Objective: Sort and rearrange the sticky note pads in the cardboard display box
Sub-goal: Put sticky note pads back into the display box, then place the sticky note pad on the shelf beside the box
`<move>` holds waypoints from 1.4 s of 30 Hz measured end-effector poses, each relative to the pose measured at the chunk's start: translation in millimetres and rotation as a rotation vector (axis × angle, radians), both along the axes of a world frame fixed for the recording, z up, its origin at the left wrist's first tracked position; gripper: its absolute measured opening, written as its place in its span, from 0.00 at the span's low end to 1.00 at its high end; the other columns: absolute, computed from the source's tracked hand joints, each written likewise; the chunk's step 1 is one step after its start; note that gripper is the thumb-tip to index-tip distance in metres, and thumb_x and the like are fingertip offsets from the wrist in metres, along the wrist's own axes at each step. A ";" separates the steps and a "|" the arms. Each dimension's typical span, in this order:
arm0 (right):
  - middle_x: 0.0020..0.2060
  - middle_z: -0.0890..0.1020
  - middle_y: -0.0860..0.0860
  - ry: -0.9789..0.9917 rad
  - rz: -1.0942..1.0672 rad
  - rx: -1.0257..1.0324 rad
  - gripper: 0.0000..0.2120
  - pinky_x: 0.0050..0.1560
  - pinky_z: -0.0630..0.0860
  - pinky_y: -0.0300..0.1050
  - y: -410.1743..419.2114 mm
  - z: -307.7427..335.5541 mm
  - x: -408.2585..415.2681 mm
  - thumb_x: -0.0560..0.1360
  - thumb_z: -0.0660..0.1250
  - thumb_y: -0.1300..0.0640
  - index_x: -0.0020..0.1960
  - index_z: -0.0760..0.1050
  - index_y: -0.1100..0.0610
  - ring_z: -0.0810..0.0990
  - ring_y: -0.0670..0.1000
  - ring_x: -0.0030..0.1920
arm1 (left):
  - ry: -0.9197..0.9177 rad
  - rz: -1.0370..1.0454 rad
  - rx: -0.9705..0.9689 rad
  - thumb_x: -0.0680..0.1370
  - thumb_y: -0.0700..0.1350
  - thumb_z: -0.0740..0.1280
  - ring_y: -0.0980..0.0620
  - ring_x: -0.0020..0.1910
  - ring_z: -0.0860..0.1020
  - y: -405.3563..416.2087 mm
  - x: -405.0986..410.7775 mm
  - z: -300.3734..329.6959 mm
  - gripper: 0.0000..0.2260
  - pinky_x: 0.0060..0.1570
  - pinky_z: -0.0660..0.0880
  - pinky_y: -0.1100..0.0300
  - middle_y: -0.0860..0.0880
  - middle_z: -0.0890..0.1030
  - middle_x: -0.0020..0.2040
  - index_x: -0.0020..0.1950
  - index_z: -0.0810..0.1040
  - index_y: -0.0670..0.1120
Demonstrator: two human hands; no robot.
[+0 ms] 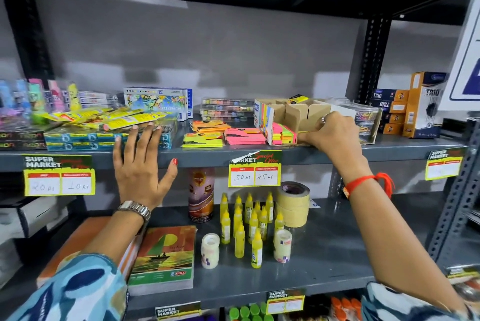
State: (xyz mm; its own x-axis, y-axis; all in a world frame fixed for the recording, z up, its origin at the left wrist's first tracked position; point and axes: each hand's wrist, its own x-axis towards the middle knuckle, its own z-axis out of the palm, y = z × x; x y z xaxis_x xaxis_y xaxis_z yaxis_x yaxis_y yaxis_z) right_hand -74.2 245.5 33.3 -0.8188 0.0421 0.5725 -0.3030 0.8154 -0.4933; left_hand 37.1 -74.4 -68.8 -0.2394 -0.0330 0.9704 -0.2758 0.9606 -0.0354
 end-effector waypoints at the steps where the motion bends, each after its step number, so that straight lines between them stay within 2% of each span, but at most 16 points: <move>1: 0.45 0.83 0.61 0.039 -0.022 -0.018 0.24 0.45 0.74 0.49 0.0 0.9 3.7 0.61 0.76 0.44 0.45 0.79 0.63 0.79 0.63 0.51 | -0.003 0.003 0.000 0.76 0.56 0.54 0.42 0.70 0.63 -0.5 0.1 0.3 0.28 0.70 0.53 0.42 0.41 0.72 0.68 0.71 0.67 0.41; 3: 0.42 0.83 0.62 0.122 -0.069 -0.048 0.21 0.41 0.72 0.47 0.5 8.1 15.9 0.62 0.76 0.45 0.43 0.80 0.63 0.80 0.63 0.47 | -0.007 0.013 -0.003 0.77 0.56 0.53 0.42 0.70 0.63 -1.2 0.6 0.2 0.28 0.71 0.53 0.42 0.42 0.72 0.68 0.71 0.67 0.42; 6: 0.42 0.83 0.63 0.252 -0.077 -0.115 0.21 0.45 0.75 0.51 -4.4 30.2 47.6 0.63 0.76 0.48 0.46 0.80 0.63 0.80 0.64 0.47 | -0.006 0.021 -0.009 0.77 0.57 0.53 0.42 0.70 0.63 -1.1 1.0 0.4 0.28 0.70 0.53 0.43 0.42 0.71 0.68 0.71 0.67 0.41; 10: 0.40 0.84 0.61 0.364 0.130 -0.160 0.19 0.48 0.77 0.51 -39.3 48.8 89.8 0.63 0.73 0.46 0.46 0.82 0.59 0.80 0.62 0.47 | 0.013 0.005 -0.005 0.78 0.58 0.52 0.43 0.70 0.63 -0.7 -0.4 0.2 0.27 0.71 0.53 0.43 0.43 0.72 0.68 0.71 0.67 0.42; 14: 0.36 0.84 0.57 0.240 0.308 -0.031 0.23 0.43 0.79 0.48 -94.9 35.2 99.5 0.61 0.73 0.39 0.42 0.82 0.58 0.81 0.58 0.43 | 0.005 0.003 -0.009 0.77 0.57 0.54 0.43 0.71 0.63 -1.6 0.0 -0.2 0.27 0.71 0.54 0.43 0.43 0.72 0.68 0.70 0.68 0.42; 17: 0.32 0.79 0.56 0.147 0.358 0.056 0.23 0.37 0.73 0.44 -131.8 19.3 96.9 0.62 0.72 0.39 0.39 0.79 0.61 0.81 0.59 0.42 | -0.004 -0.005 0.002 0.78 0.58 0.52 0.44 0.71 0.63 -1.8 1.2 0.3 0.27 0.71 0.52 0.44 0.43 0.71 0.69 0.70 0.68 0.42; 19: 0.35 0.79 0.56 0.118 0.379 0.096 0.23 0.40 0.73 0.47 -151.6 10.0 95.6 0.63 0.72 0.39 0.37 0.75 0.59 0.81 0.60 0.44 | -0.007 -0.012 0.003 0.78 0.58 0.52 0.43 0.71 0.63 -2.2 2.1 0.6 0.27 0.71 0.52 0.44 0.43 0.71 0.69 0.70 0.68 0.42; 20: 0.39 0.81 0.58 0.108 0.383 0.120 0.23 0.43 0.75 0.48 -158.5 6.7 95.2 0.64 0.71 0.38 0.39 0.75 0.59 0.81 0.61 0.46 | -0.007 -0.017 0.000 0.78 0.58 0.53 0.43 0.71 0.63 -2.2 2.0 0.6 0.27 0.71 0.52 0.44 0.43 0.71 0.69 0.70 0.68 0.42; 22: 0.49 0.82 0.60 0.067 0.369 0.187 0.28 0.52 0.75 0.51 -171.0 2.1 92.5 0.66 0.69 0.37 0.48 0.77 0.62 0.79 0.62 0.53 | -0.003 -0.027 -0.004 0.78 0.58 0.54 0.43 0.71 0.63 -3.1 1.7 0.2 0.27 0.71 0.53 0.44 0.43 0.71 0.69 0.70 0.68 0.42; 24: 0.55 0.79 0.60 0.012 0.333 0.269 0.32 0.57 0.72 0.53 -179.3 -1.0 88.6 0.68 0.67 0.36 0.56 0.74 0.62 0.75 0.63 0.58 | 0.001 -0.037 -0.006 0.78 0.58 0.53 0.43 0.71 0.63 -4.3 0.3 -0.4 0.27 0.71 0.53 0.43 0.43 0.71 0.69 0.71 0.68 0.42; 27: 0.55 0.79 0.59 -0.025 0.305 0.345 0.32 0.56 0.72 0.53 -188.2 -1.0 81.7 0.68 0.65 0.34 0.57 0.74 0.61 0.76 0.63 0.58 | 0.020 -0.042 -0.008 0.79 0.59 0.52 0.44 0.71 0.62 -5.5 -2.1 -1.2 0.27 0.71 0.53 0.44 0.43 0.71 0.69 0.71 0.68 0.43; 31: 0.55 0.79 0.58 -0.056 0.283 0.416 0.31 0.52 0.74 0.50 -194.0 2.1 76.0 0.70 0.63 0.34 0.56 0.74 0.61 0.77 0.61 0.58 | 0.052 -0.040 -0.016 0.77 0.57 0.56 0.44 0.71 0.63 -5.4 -4.3 -2.8 0.27 0.71 0.52 0.44 0.44 0.72 0.69 0.70 0.68 0.43; 36: 0.62 0.76 0.60 -0.192 0.323 0.461 0.30 0.62 0.73 0.58 -204.1 3.1 72.9 0.72 0.63 0.38 0.62 0.72 0.60 0.74 0.63 0.62 | 0.058 -0.035 -0.020 0.76 0.58 0.56 0.44 0.70 0.64 -5.9 -4.2 -3.0 0.27 0.71 0.53 0.45 0.44 0.73 0.68 0.70 0.69 0.44; 39: 0.61 0.76 0.59 -0.188 0.351 0.426 0.27 0.63 0.73 0.57 -200.8 7.9 75.9 0.72 0.65 0.41 0.61 0.72 0.60 0.74 0.62 0.63 | 0.059 -0.029 -0.017 0.77 0.58 0.56 0.44 0.70 0.64 -6.0 -4.3 -3.3 0.27 0.70 0.54 0.44 0.44 0.73 0.68 0.70 0.69 0.44; 42: 0.60 0.76 0.59 -0.140 0.374 0.327 0.28 0.61 0.74 0.56 -188.9 9.4 84.6 0.69 0.69 0.42 0.60 0.71 0.60 0.73 0.62 0.62 | 0.058 -0.020 -0.018 0.77 0.58 0.55 0.44 0.70 0.65 -5.8 -3.5 -2.8 0.27 0.70 0.56 0.43 0.45 0.73 0.67 0.70 0.69 0.44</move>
